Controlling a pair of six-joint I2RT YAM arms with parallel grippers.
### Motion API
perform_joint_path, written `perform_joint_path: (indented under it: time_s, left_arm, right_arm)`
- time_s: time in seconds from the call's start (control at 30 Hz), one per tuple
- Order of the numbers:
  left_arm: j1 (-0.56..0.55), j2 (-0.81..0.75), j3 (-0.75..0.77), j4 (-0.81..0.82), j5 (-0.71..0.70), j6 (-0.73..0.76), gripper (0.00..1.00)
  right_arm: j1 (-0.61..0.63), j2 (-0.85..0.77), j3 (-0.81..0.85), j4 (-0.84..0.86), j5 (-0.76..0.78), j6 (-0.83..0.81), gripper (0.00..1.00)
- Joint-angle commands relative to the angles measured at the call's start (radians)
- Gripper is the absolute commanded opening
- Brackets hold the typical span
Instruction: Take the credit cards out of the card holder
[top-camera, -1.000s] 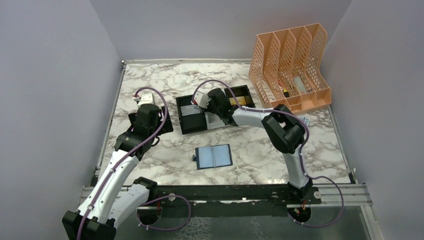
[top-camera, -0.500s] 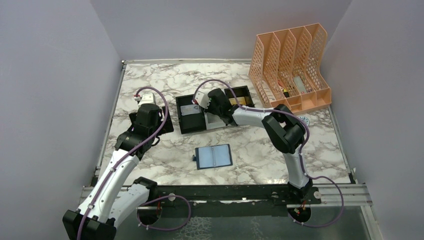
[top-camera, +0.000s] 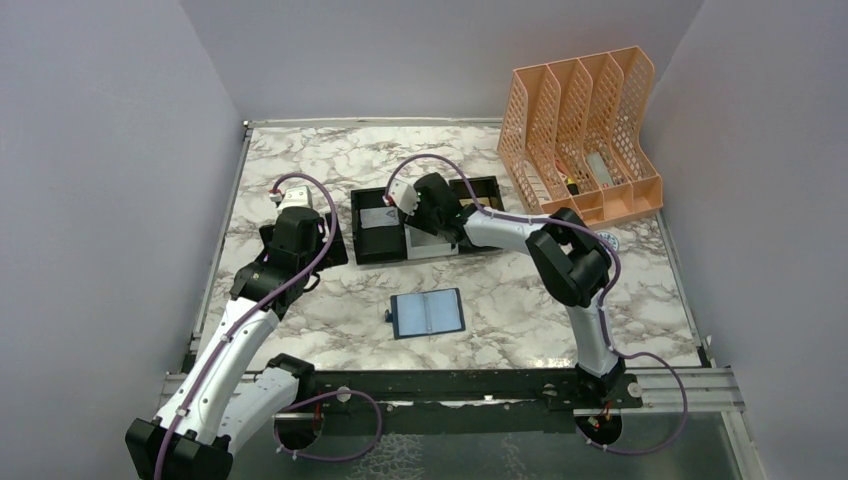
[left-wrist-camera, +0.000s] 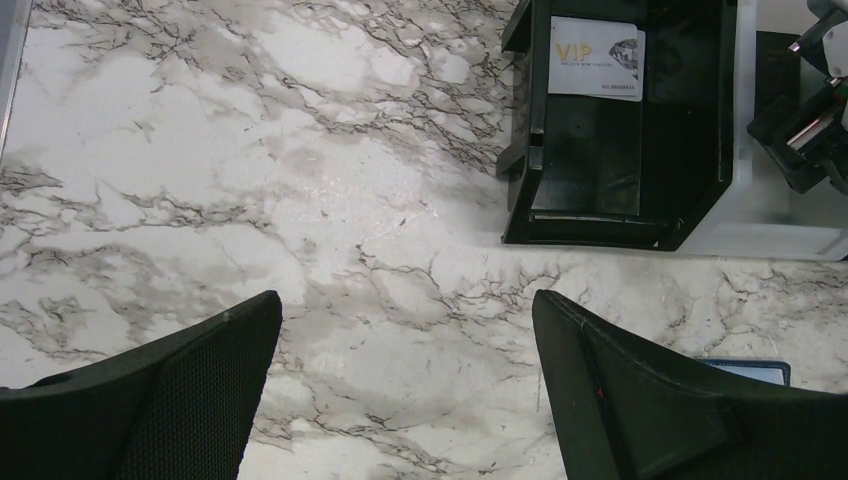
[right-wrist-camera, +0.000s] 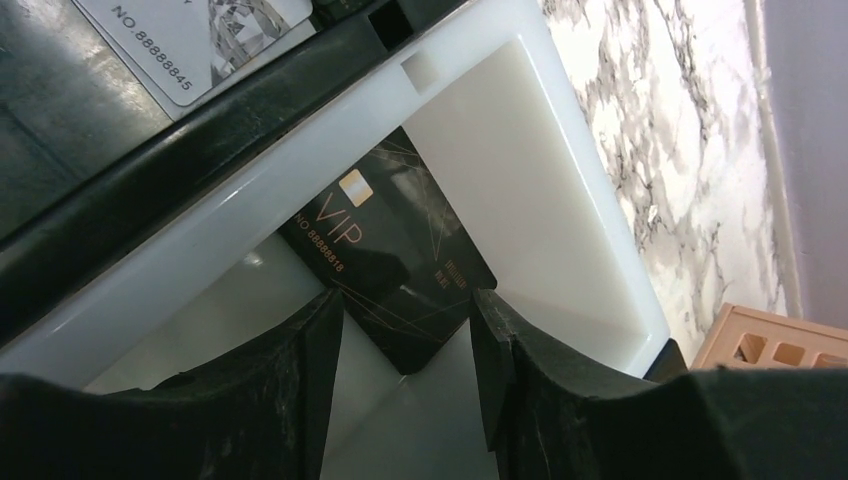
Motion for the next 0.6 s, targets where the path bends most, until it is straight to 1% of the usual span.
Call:
perform_joint_path:
  time_s: [0.0,0.17,0.27,0.37,0.43,0.47,0.57]
  left_arm:
    - [0.009,0.000,-0.010,0.021,0.023,0.012,0.99]
    - [0.008,0.003,-0.010,0.022,0.028,0.010,0.99]
    - [0.009,-0.002,-0.011,0.025,0.040,0.012,0.99]
    - [0.009,-0.016,-0.017,0.040,0.074,0.018,0.99]
    - [0.008,-0.029,-0.022,0.052,0.105,0.023,0.99]
    - [0.009,-0.036,-0.027,0.061,0.126,0.024,0.99]
    - [0.009,-0.055,-0.035,0.096,0.276,0.026,0.99]
  right_arm:
    - [-0.004,-0.060,0.011,-0.011,-0.052,0.061,0.51]
    - [-0.004,-0.135,-0.018,0.004,-0.067,0.126,0.51]
    - [-0.004,-0.215,-0.056,0.003,-0.078,0.243,0.51]
    - [-0.005,-0.357,-0.190,0.048,-0.082,0.448,0.52]
    - [-0.004,-0.480,-0.321,0.090,-0.102,0.613,0.52]
    - [-0.005,-0.517,-0.390,0.102,-0.127,0.677,0.52]
    - [-0.004,-0.657,-0.568,0.108,-0.209,0.857,0.52]
